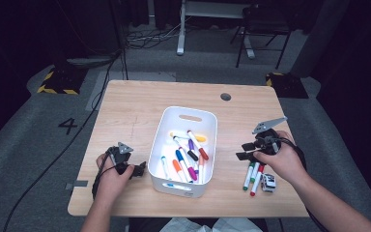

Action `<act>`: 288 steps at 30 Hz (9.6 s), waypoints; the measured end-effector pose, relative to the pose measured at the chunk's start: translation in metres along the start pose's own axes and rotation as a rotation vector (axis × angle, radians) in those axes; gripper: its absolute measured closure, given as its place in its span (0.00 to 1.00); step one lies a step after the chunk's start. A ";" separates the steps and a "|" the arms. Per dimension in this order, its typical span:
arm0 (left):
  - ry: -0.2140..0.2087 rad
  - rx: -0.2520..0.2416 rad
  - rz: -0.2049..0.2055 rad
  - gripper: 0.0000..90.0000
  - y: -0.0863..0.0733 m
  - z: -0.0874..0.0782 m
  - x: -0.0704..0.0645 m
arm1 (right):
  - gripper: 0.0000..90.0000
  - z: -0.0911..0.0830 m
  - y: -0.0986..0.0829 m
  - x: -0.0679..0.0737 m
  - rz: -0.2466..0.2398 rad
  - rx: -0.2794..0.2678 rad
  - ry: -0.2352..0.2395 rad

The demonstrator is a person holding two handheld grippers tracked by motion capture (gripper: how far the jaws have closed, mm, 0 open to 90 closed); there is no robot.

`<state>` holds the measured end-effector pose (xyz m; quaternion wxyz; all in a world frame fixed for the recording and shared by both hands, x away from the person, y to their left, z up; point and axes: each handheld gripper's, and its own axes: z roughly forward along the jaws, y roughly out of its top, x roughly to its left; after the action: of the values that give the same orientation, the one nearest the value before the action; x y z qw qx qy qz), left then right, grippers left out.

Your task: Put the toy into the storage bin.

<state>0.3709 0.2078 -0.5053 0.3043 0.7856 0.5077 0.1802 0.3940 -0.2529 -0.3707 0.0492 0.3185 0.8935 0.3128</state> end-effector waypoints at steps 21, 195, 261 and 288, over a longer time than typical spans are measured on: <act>-0.001 0.001 -0.001 0.00 0.000 0.000 0.000 | 0.54 0.031 -0.062 -0.019 0.088 0.054 -0.020; -0.004 0.003 0.003 0.00 -0.005 -0.005 -0.005 | 0.85 0.083 0.111 0.050 -0.195 0.009 0.019; -0.015 0.003 0.015 0.00 0.002 0.002 -0.004 | 0.53 0.000 -0.005 -0.010 0.047 -0.058 -0.071; -0.016 0.003 0.014 0.00 0.002 0.002 -0.004 | 0.46 0.042 -0.082 -0.061 0.252 0.067 -0.217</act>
<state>0.3722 0.2024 -0.5053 0.3057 0.7911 0.5000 0.1755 0.4107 -0.3168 -0.4596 0.0950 0.4614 0.8457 0.2506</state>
